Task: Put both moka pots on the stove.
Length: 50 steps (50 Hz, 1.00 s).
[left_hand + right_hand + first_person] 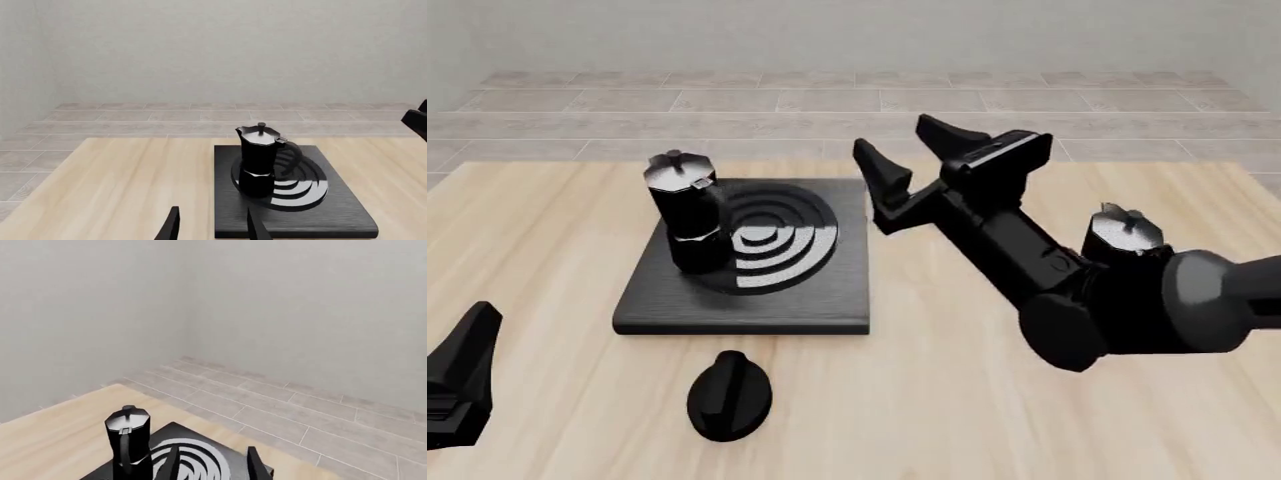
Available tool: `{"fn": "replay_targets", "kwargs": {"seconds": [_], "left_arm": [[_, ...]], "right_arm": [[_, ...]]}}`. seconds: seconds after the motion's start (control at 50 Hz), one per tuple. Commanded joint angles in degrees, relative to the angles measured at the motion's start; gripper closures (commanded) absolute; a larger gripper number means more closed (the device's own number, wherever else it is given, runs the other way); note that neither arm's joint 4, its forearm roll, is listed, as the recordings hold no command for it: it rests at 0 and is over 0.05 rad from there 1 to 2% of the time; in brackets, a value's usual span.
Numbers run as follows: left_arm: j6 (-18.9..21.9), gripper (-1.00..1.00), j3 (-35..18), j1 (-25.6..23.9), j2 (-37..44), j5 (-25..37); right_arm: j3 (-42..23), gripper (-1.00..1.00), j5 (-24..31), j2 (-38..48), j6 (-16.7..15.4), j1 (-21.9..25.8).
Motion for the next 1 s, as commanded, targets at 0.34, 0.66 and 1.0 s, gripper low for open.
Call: {"fn": "replay_targets", "kwargs": {"seconds": [0.34, 0.66, 1.0], "left_arm": [[0.0, -1.00, 0.0, 0.0, 0.0, 0.0], [0.0, -1.00, 0.0, 0.0, 0.0, 0.0], [0.0, -1.00, 0.0, 0.0, 0.0, 0.0]], "right_arm": [[12.5, -1.00, 4.2, -13.1, 1.3, -9.5], [17.4, -1.00, 8.2, -22.7, 0.2, -15.3], [23.2, -1.00, 19.8, -38.7, 0.0, -21.3]]}}
